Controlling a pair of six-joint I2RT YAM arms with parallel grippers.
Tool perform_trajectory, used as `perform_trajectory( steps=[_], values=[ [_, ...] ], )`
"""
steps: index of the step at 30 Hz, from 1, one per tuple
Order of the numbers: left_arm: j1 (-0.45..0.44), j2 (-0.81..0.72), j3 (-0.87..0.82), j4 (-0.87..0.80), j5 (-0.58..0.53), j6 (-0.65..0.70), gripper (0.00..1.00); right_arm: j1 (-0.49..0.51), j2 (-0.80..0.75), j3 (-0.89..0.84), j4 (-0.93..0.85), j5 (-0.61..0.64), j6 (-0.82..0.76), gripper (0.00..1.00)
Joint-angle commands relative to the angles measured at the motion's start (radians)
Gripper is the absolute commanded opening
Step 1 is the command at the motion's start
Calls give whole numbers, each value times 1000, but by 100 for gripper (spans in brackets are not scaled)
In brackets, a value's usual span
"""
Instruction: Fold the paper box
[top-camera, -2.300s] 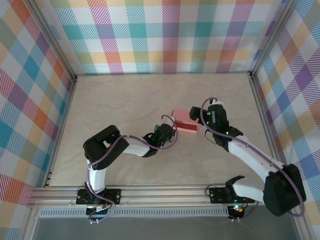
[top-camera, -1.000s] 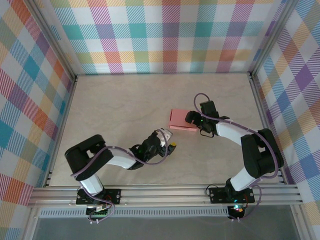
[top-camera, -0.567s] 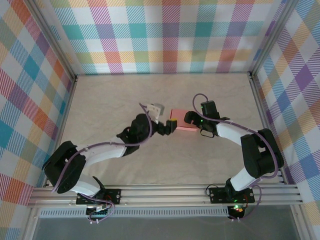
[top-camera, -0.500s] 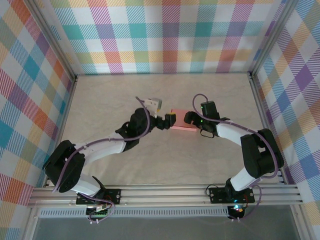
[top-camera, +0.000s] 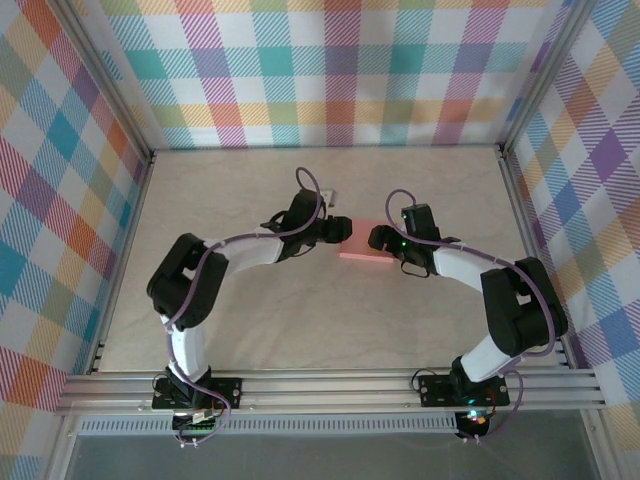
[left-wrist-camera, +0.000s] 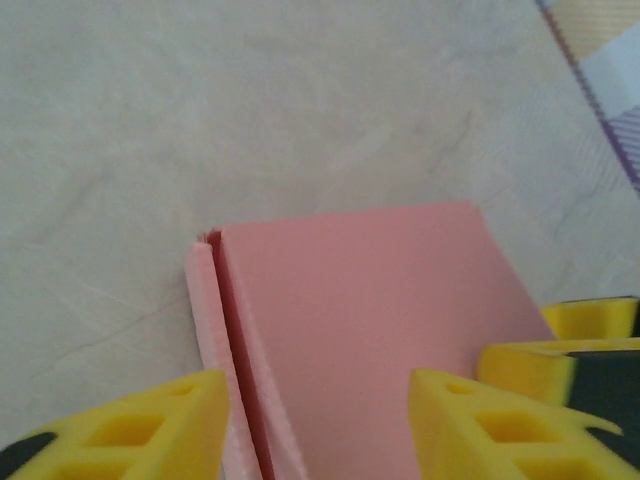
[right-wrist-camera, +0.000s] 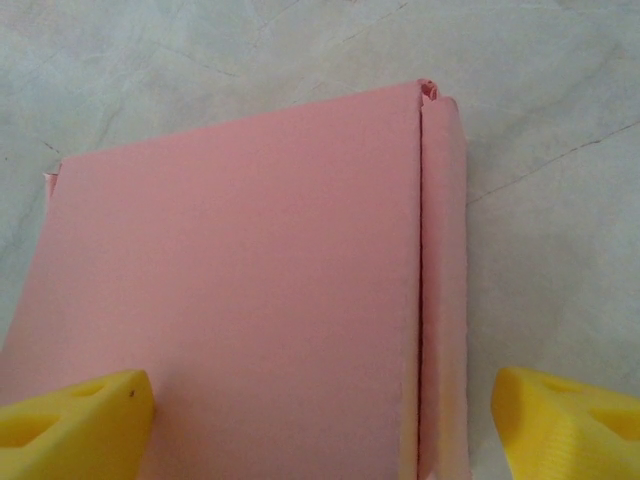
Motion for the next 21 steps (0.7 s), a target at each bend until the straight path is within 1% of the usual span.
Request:
perform_trajectory(
  steps=[1,3,8,13,14,16,21],
  values=[
    [7,43,36,-29,60,-9,40,-13,-26,-20,9,-10,-17,83],
    [8,62,23,-18,55,-13,34,-17,-35,-24,7,-10,-19,80],
    [9,84,-18,2,39,-22,27,-30,-48,-27,8,-23,-13,77],
    [10,88,-52,25,34,-37,23,-42,-45,-32,20,-44,6,75],
    [10,89,-53,26,33,-37,22,-47,-43,-35,26,-51,12,72],
    [11,93,-56,24,27,-35,22,-54,-43,-40,34,-59,24,70],
    [11,103,-67,32,21,-37,22,-66,-24,-45,37,-66,34,62]
  ],
)
